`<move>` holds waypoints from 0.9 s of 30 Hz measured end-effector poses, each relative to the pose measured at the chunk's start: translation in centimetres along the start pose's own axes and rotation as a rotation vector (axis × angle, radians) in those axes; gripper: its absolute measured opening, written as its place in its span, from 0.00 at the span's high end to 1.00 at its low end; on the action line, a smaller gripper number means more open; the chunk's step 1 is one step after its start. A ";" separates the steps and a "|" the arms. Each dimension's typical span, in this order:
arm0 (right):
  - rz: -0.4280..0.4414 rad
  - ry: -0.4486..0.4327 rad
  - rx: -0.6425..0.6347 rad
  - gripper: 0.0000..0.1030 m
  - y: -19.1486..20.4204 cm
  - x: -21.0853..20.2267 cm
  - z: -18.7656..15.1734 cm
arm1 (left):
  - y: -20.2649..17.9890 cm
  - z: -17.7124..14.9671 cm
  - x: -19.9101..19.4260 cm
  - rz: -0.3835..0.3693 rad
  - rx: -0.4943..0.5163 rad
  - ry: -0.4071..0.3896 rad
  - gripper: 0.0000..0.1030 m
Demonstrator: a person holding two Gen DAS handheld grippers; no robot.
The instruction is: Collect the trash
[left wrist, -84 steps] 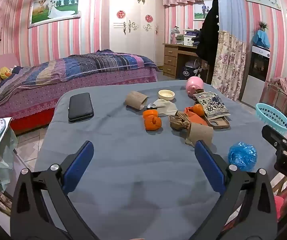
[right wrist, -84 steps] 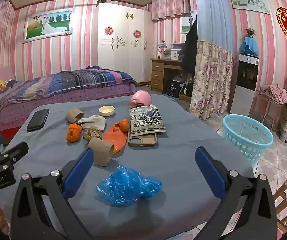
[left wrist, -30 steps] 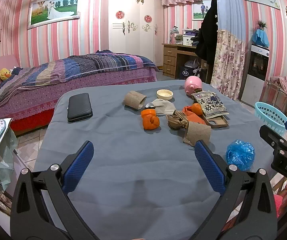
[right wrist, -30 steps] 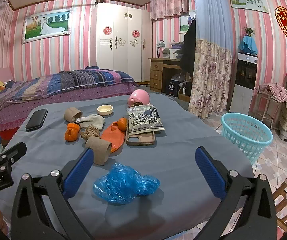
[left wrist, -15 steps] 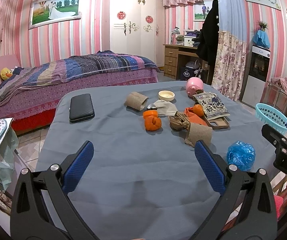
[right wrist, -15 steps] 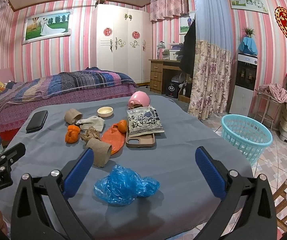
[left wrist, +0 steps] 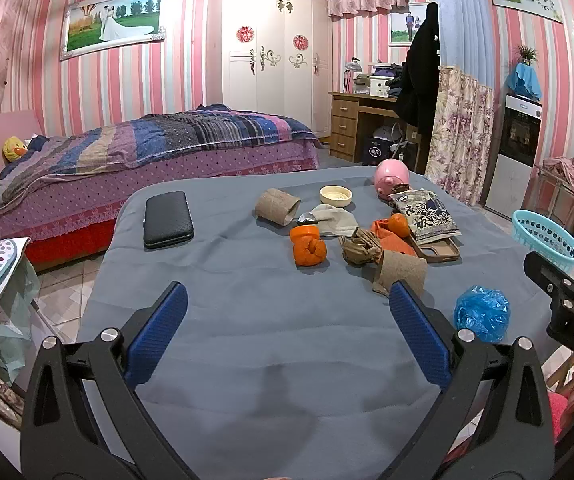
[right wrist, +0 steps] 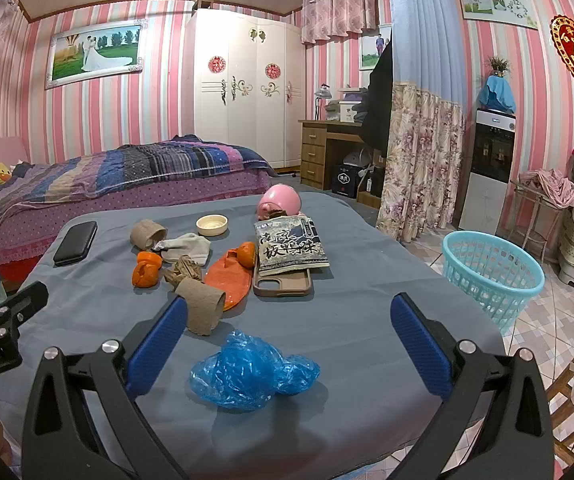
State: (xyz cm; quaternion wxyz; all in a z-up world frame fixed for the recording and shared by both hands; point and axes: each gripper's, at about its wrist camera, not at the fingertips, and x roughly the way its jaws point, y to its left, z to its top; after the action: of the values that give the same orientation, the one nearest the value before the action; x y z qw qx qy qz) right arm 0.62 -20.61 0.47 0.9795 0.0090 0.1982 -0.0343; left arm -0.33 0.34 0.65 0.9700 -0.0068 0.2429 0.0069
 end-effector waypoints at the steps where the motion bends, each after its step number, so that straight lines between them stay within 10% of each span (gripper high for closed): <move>1: 0.001 0.001 0.002 0.04 0.0 0.0 0.1 | 0.0 0.0 0.0 0.001 0.000 0.000 0.05; 27: -0.020 0.008 0.008 0.04 -0.6 0.3 0.0 | -0.3 0.0 -0.4 0.000 0.005 0.003 0.05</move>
State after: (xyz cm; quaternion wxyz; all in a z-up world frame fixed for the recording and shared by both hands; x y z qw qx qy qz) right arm 0.82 -21.26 0.41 0.9783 0.0113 0.2020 -0.0448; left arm -0.71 0.04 0.87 0.9696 -0.0046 0.2446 0.0062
